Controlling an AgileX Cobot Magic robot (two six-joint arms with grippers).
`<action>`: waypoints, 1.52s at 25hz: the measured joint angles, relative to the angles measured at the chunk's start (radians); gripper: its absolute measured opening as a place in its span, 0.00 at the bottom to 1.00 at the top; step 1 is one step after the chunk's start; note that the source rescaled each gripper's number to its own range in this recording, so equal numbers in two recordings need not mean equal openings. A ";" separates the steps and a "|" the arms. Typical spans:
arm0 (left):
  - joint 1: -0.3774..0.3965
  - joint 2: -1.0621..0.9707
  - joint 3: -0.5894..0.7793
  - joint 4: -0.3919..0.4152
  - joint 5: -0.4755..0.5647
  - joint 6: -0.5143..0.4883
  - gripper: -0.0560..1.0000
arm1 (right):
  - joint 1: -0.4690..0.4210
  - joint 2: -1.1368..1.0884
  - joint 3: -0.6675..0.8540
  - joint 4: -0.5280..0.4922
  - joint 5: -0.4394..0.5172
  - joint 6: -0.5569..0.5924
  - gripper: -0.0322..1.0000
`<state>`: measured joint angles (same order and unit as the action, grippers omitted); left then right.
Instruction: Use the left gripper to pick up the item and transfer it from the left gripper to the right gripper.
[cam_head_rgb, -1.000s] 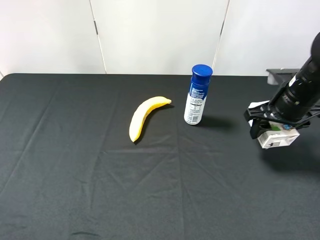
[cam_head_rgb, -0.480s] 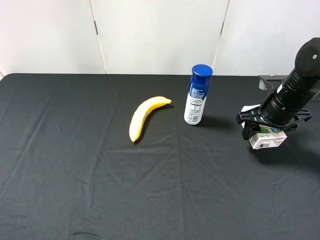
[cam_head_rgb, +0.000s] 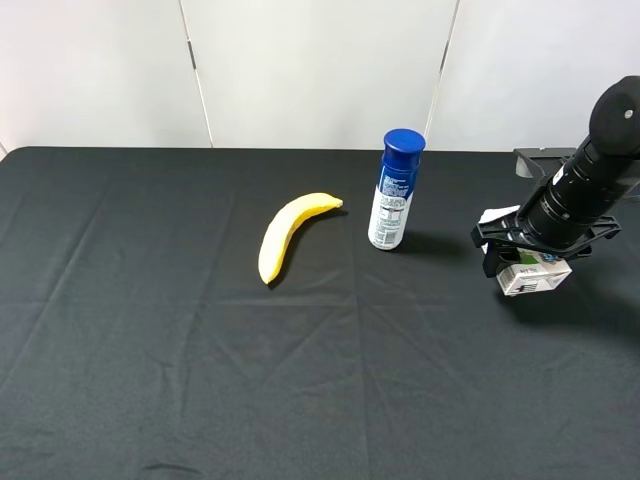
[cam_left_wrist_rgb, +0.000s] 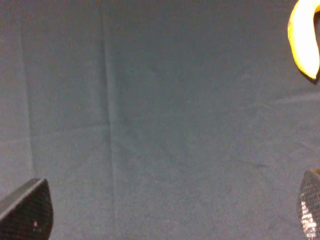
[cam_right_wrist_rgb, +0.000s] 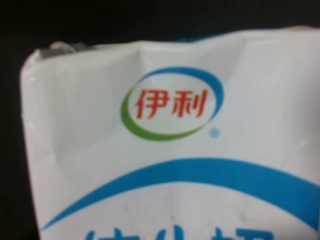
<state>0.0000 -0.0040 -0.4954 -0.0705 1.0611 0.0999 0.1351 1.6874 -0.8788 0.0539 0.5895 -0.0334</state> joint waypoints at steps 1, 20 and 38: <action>0.000 0.000 0.000 0.000 0.000 0.000 0.97 | 0.000 0.000 0.000 0.002 -0.003 0.001 0.03; 0.000 0.000 0.000 0.000 0.000 0.000 0.97 | 0.000 0.000 0.000 0.035 -0.025 0.023 1.00; 0.000 0.000 0.000 0.000 0.000 0.000 0.97 | 0.000 -0.156 -0.092 0.042 0.253 0.027 1.00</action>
<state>0.0000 -0.0040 -0.4954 -0.0705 1.0611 0.0999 0.1351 1.5311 -0.9709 0.0959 0.8427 -0.0069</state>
